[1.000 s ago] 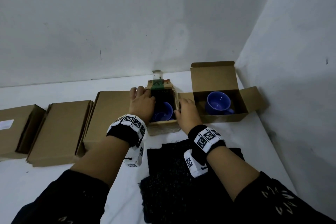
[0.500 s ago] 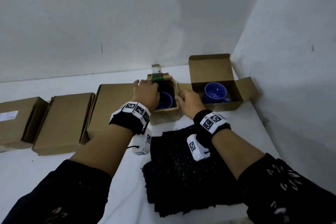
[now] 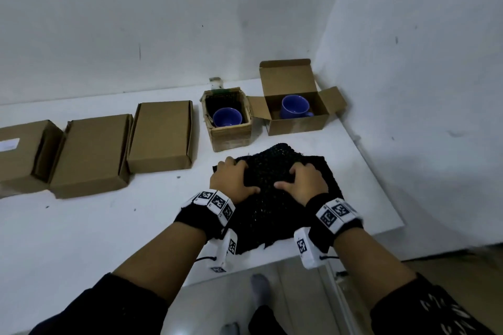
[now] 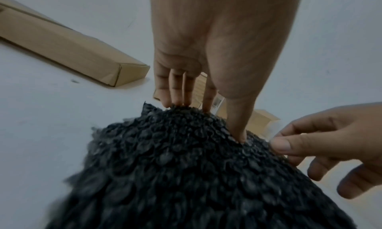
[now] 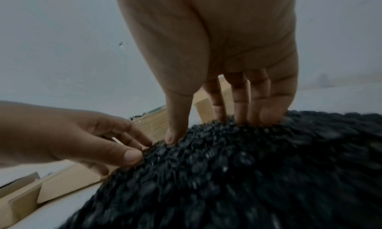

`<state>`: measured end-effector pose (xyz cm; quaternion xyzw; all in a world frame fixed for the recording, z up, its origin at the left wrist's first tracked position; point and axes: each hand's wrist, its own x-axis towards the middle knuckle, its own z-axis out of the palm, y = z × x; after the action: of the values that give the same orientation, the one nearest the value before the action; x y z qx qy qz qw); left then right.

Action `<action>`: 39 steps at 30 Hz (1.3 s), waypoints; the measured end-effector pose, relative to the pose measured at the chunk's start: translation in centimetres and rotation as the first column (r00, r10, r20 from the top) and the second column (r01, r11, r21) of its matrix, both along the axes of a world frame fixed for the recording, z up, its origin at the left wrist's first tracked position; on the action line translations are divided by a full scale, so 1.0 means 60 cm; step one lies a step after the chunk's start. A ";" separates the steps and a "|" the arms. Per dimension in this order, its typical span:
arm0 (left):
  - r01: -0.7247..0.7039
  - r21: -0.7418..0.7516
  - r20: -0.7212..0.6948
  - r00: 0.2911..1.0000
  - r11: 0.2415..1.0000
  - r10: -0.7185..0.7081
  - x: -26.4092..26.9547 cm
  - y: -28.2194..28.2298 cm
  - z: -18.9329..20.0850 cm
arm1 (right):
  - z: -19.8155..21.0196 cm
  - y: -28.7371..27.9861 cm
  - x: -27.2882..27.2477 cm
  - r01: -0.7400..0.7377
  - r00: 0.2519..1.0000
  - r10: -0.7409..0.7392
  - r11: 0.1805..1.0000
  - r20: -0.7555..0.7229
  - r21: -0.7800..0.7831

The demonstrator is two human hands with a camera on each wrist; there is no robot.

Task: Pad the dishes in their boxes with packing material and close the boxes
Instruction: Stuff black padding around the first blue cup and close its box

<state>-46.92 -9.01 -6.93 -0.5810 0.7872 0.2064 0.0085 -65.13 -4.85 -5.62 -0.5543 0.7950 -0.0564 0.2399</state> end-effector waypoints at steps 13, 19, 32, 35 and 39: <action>0.063 0.054 -0.272 0.961 0.997 -0.046 -0.004 0.015 0.000 | -0.035 0.061 0.030 0.053 0.998 -0.045 0.971 0.040 -0.231; 0.116 0.252 -0.712 0.695 0.961 0.103 0.006 0.010 0.045 | 0.013 0.044 0.035 0.097 0.918 0.027 0.952 0.396 -0.291; 0.077 0.446 -0.836 0.391 0.892 0.385 0.059 -0.031 0.091 | 0.117 -0.056 0.064 0.121 0.813 0.189 0.871 0.551 -0.476; 0.001 0.414 -0.856 0.339 0.910 0.389 0.062 -0.043 0.095 | 0.113 -0.067 0.068 -0.096 0.854 0.324 0.867 0.407 -0.489; -0.100 0.300 -0.880 0.355 0.949 0.316 0.062 -0.060 0.100 | 0.094 -0.084 0.073 -0.321 0.876 0.450 0.813 0.175 -0.485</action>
<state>-43.20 -12.62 -0.93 -0.4601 0.5541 0.5681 -0.3982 -60.76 -9.89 0.00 -0.7310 0.5881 -0.2631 0.2246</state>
